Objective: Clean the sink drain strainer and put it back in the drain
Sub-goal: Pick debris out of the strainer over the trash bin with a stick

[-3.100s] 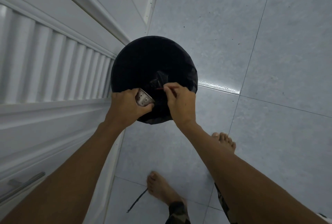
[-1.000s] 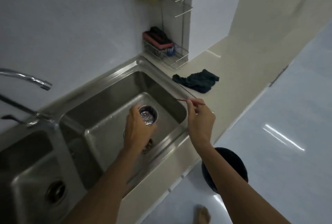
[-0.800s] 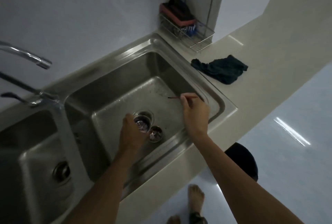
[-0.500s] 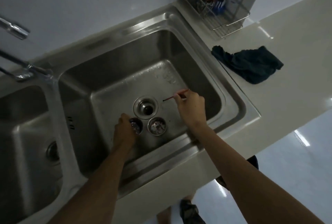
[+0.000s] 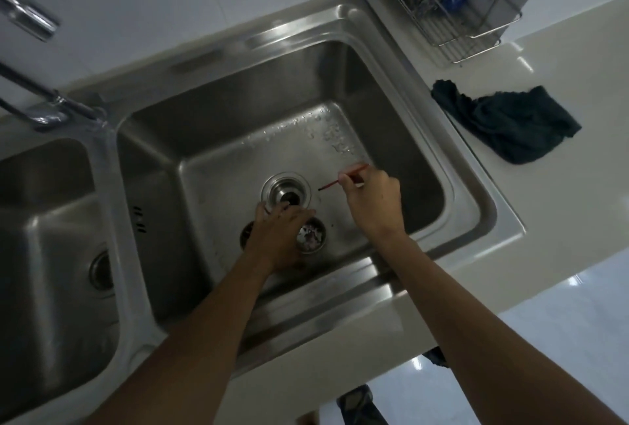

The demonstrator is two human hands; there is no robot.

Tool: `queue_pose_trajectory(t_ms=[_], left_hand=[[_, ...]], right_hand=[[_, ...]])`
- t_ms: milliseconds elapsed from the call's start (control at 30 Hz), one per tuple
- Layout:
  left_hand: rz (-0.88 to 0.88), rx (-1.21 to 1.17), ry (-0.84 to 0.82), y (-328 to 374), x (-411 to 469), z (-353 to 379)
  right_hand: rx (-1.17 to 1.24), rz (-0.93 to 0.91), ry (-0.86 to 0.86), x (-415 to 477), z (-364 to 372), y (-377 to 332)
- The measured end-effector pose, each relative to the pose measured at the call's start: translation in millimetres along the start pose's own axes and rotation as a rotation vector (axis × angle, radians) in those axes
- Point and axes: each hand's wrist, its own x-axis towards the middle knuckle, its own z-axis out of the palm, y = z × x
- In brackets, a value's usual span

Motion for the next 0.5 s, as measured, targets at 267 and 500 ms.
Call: queue_pose_trajectory(t_ms=[267, 500], left_hand=[[-0.021, -0.147, 0.193, 21, -6, -29], [0.065, -0.191, 0.385, 69, -42, -107]], right_hand=[[0.021, -0.042, 0.1, -20, -29, 1], [-0.133, -0.24, 0.303, -71, -87, -24]])
